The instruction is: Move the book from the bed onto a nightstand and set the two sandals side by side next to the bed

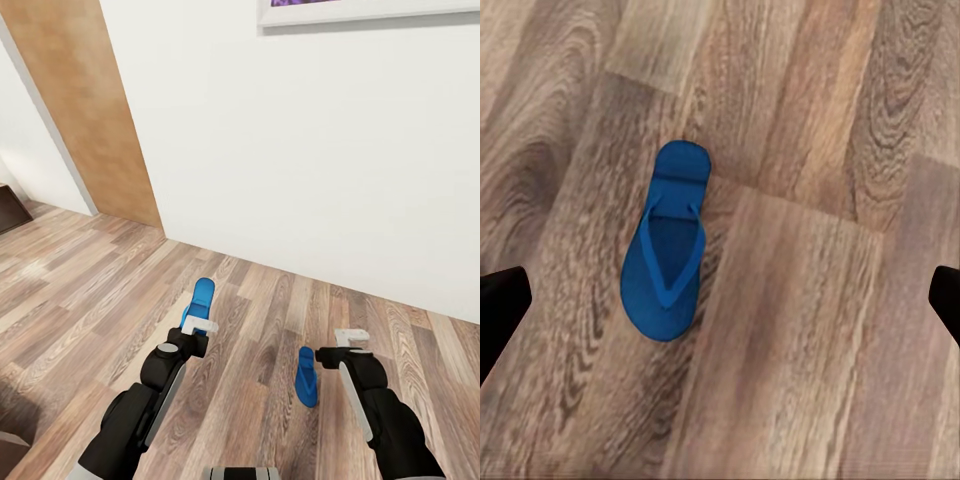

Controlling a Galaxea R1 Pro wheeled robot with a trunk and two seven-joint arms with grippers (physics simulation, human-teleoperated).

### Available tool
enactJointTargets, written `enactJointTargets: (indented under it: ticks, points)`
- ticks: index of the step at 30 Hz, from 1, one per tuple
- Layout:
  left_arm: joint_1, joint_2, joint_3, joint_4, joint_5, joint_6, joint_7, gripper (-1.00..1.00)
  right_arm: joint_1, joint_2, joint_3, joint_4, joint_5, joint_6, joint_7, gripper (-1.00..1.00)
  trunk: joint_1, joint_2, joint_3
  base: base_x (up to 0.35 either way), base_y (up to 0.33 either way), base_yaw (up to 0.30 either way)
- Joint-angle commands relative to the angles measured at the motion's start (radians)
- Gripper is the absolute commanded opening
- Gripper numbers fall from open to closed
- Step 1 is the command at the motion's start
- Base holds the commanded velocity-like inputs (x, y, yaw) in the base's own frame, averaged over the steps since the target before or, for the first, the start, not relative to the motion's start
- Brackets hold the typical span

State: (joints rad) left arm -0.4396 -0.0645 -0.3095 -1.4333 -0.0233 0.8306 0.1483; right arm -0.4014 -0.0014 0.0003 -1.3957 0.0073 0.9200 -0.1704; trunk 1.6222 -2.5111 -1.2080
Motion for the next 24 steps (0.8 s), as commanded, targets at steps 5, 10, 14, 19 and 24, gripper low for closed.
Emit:
enactJointTargets:
  ticks: [5,10,14,19,24]
  points:
    - [0.000,0.002,0.002,-0.015,-0.006,0.005,0.005,-1.00,-0.001,0.000,-0.001,0.065,-0.002,0.005,0.003,1.00,0.001,-0.001,-0.012,0.009,0.000,0.000]
    - [0.045,0.003,0.004,-0.104,-0.008,-0.001,0.009,-1.00,-0.048,-0.001,-0.001,0.353,-0.010,-0.072,0.009,1.00,0.003,-0.002,-0.032,0.001,0.000,0.000]
    - [0.067,0.002,-0.027,-0.124,-0.007,-0.021,0.064,-1.00,-0.228,-0.001,-0.002,0.786,-0.009,-0.323,0.014,1.00,0.005,-0.003,-0.047,0.000,0.000,0.000]
    - [0.079,-0.001,-0.079,-0.122,-0.007,-0.054,0.078,-1.00,-0.375,-0.006,-0.001,1.148,-0.011,-0.618,0.019,1.00,0.007,-0.004,-0.063,0.000,0.000,0.000]
    - [0.079,-0.008,-0.081,-0.121,-0.007,-0.053,0.079,-1.00,-0.383,-0.006,-0.003,1.174,-0.012,-0.637,0.021,1.00,0.007,-0.004,-0.063,0.000,0.000,0.000]
